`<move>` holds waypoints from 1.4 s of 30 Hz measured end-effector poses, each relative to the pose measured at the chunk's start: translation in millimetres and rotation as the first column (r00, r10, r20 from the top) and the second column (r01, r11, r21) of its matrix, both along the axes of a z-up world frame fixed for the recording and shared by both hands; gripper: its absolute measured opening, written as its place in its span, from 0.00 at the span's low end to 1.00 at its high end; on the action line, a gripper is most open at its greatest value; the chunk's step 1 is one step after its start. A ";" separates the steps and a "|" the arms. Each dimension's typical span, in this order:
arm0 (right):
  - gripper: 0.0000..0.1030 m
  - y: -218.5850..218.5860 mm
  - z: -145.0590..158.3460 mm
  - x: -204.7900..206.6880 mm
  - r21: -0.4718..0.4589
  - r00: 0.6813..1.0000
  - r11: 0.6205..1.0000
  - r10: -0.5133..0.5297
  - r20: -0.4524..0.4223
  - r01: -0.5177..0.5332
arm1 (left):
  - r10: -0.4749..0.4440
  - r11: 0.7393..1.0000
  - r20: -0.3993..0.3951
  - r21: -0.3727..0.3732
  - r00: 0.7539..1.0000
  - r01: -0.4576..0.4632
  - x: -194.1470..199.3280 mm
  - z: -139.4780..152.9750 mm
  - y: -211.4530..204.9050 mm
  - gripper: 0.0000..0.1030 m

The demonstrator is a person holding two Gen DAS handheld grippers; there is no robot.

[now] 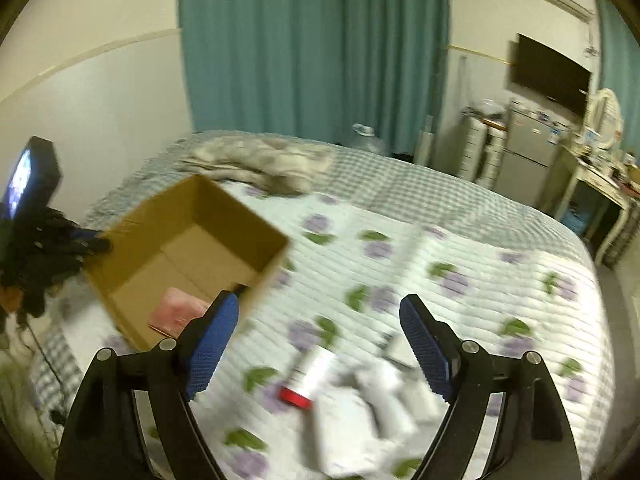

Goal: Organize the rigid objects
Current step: 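Grasp the white phone stand with the right gripper and lift it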

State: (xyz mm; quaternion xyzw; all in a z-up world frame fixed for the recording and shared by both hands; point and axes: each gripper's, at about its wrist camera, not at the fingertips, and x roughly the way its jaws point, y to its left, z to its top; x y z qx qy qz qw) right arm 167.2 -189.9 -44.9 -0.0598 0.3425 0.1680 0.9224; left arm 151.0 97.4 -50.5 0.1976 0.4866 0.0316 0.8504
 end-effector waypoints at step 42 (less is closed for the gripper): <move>0.28 -13.6 -143.7 3.2 -0.128 0.940 0.992 -0.040 -0.339 -0.004 | 0.001 1.000 -0.006 0.009 1.000 -0.001 -3.0 -2.0 -3.8 0.07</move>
